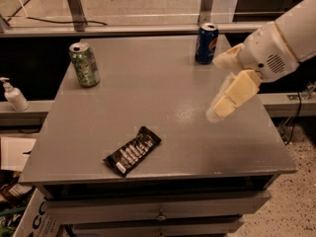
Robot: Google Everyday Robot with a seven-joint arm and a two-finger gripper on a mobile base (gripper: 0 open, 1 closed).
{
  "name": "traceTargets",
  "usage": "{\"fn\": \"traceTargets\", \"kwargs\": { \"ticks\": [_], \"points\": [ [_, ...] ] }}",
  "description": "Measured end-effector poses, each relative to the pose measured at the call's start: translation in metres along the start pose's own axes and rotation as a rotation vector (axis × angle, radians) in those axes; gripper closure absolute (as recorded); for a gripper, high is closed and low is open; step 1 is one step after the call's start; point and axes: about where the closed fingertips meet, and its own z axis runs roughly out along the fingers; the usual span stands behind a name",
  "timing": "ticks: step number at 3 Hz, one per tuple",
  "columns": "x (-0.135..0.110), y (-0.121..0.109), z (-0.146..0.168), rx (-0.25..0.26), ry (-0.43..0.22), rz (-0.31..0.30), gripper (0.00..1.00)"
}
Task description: Move green can near pepsi can
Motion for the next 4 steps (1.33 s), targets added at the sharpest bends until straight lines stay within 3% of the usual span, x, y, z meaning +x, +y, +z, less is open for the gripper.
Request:
{"fn": "traceTargets", "kwargs": {
  "ticks": [1, 2, 3, 4],
  "points": [
    [-0.012, -0.002, 0.03, -0.058, -0.16, 0.029, 0.0],
    [-0.02, -0.003, 0.048, -0.098, -0.273, 0.051, 0.0],
    [-0.041, -0.012, 0.075, -0.125, -0.398, 0.019, 0.0],
    [-0.052, -0.017, 0.089, -0.141, -0.461, 0.003, 0.0]
  ]
}}
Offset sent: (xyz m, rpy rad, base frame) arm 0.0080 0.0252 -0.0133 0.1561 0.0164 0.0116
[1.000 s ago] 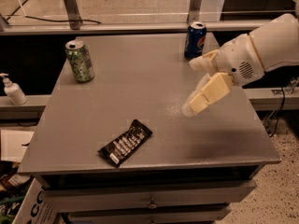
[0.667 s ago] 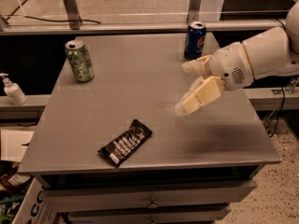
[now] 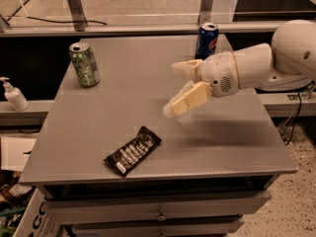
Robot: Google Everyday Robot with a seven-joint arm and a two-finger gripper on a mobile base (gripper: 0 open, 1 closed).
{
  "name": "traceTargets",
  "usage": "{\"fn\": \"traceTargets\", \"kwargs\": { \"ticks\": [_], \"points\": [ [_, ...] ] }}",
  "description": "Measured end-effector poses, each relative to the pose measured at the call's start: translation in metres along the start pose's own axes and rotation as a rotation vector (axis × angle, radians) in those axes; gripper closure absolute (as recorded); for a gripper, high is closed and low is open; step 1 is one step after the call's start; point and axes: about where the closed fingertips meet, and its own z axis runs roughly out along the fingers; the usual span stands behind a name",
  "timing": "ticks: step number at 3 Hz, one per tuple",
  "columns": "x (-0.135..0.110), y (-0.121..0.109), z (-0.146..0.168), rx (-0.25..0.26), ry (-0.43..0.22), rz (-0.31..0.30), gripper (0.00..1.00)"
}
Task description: Move green can near pepsi can
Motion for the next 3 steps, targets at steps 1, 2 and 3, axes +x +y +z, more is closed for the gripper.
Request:
{"fn": "traceTargets", "kwargs": {
  "ticks": [1, 2, 3],
  "points": [
    [-0.007, -0.017, 0.053, -0.037, -0.115, 0.003, 0.0],
    [-0.013, -0.037, 0.106, -0.02, -0.217, 0.04, 0.0],
    [-0.015, -0.037, 0.109, -0.019, -0.219, 0.033, 0.0]
  ]
}}
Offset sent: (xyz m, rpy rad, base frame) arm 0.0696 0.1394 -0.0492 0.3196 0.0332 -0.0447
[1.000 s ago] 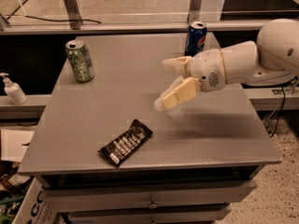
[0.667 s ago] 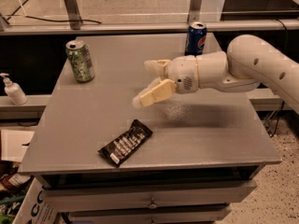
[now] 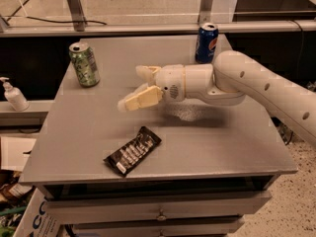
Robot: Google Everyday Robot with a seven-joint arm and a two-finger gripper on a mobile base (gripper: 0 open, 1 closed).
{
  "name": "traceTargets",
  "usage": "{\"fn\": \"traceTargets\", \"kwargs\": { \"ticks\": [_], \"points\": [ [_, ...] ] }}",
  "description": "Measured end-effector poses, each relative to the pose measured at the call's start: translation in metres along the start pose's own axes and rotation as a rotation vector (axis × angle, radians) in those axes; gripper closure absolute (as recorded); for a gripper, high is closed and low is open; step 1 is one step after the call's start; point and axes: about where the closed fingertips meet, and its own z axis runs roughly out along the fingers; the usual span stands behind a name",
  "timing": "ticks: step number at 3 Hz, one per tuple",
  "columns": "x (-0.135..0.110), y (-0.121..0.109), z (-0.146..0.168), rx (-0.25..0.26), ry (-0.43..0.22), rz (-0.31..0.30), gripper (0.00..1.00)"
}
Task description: Move green can near pepsi can
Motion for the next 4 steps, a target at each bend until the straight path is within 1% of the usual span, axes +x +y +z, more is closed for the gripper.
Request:
{"fn": "traceTargets", "kwargs": {
  "ticks": [1, 2, 3, 4],
  "points": [
    [-0.008, -0.008, 0.025, 0.014, -0.014, -0.039, 0.0],
    [-0.016, -0.027, 0.057, 0.034, -0.022, -0.085, 0.0],
    [-0.02, -0.043, 0.086, 0.045, -0.019, -0.113, 0.0],
    [-0.02, -0.057, 0.115, 0.049, -0.02, -0.119, 0.0]
  ]
}}
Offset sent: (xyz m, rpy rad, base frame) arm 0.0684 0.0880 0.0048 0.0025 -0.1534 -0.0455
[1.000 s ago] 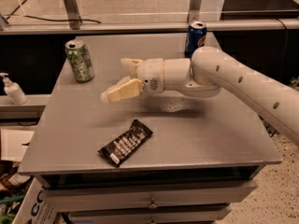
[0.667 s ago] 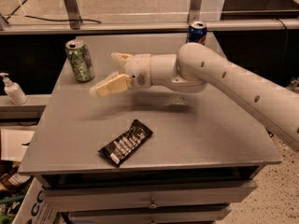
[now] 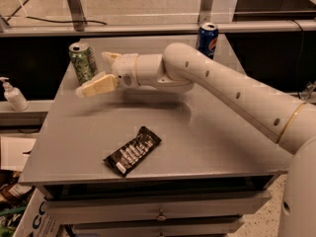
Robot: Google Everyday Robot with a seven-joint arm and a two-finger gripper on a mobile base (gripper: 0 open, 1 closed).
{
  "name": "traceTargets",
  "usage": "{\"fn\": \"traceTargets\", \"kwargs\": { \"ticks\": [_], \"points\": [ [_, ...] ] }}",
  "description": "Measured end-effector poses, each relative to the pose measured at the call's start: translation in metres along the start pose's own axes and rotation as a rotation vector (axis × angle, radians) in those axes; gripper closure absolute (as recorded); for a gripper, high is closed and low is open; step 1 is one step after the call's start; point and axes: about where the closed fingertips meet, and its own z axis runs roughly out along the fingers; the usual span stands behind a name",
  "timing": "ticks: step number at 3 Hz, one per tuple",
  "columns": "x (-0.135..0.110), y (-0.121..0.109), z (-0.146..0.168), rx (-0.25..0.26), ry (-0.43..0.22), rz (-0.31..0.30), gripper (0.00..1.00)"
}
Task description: Move green can near pepsi can
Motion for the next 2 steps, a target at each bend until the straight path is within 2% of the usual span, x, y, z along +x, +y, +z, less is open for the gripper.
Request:
{"fn": "traceTargets", "kwargs": {
  "ticks": [1, 2],
  "points": [
    [0.004, -0.014, 0.026, 0.003, -0.004, 0.005, 0.0],
    [0.007, -0.025, 0.037, 0.014, -0.022, 0.012, 0.18]
  ]
}}
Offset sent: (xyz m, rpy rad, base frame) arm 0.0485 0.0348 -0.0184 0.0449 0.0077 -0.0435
